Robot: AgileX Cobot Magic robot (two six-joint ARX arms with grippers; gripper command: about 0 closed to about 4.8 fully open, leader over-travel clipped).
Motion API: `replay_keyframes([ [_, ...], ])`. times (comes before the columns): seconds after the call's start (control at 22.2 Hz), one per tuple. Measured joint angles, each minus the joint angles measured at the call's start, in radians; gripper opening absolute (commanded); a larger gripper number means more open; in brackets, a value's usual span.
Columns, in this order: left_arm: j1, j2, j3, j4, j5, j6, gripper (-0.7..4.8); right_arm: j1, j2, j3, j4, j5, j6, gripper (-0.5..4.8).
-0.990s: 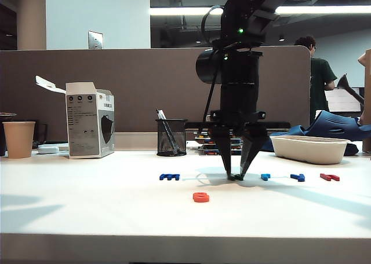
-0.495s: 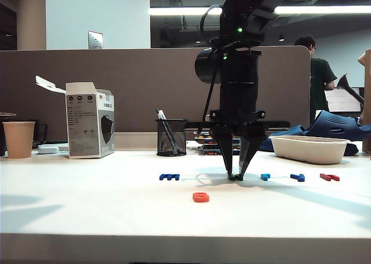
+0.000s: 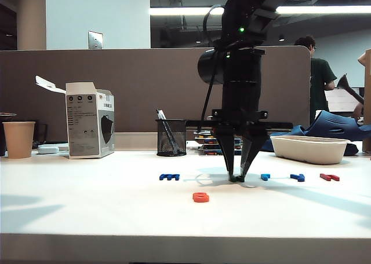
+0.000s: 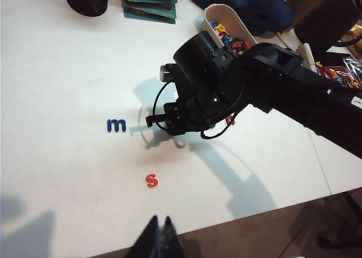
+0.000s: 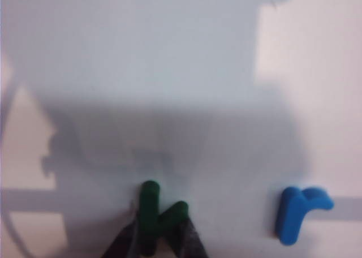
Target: Select the appropriate letters from the row of letter magnets placed on the table to arrange into the word "sky".
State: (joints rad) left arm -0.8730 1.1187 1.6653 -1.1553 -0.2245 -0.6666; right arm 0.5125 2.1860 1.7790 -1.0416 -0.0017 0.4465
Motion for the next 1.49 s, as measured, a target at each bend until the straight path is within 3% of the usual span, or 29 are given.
replay_keyframes([
  [0.32, 0.000, 0.000, 0.000, 0.000, 0.000, 0.000, -0.05, 0.008, -0.001, 0.000, -0.053, -0.047, 0.000, 0.53],
  [0.68, 0.000, 0.000, 0.000, 0.000, 0.000, 0.000, -0.05, 0.067, -0.005, -0.009, -0.116, 0.006, 0.006, 0.53],
  [1.04, 0.000, 0.000, 0.000, 0.000, 0.000, 0.000, -0.05, 0.124, -0.058, -0.114, -0.089, 0.025, 0.040, 0.53],
  [1.49, 0.000, 0.000, 0.000, 0.000, 0.000, 0.000, -0.05, 0.129, -0.146, -0.242, -0.059, -0.013, 0.069, 0.53],
])
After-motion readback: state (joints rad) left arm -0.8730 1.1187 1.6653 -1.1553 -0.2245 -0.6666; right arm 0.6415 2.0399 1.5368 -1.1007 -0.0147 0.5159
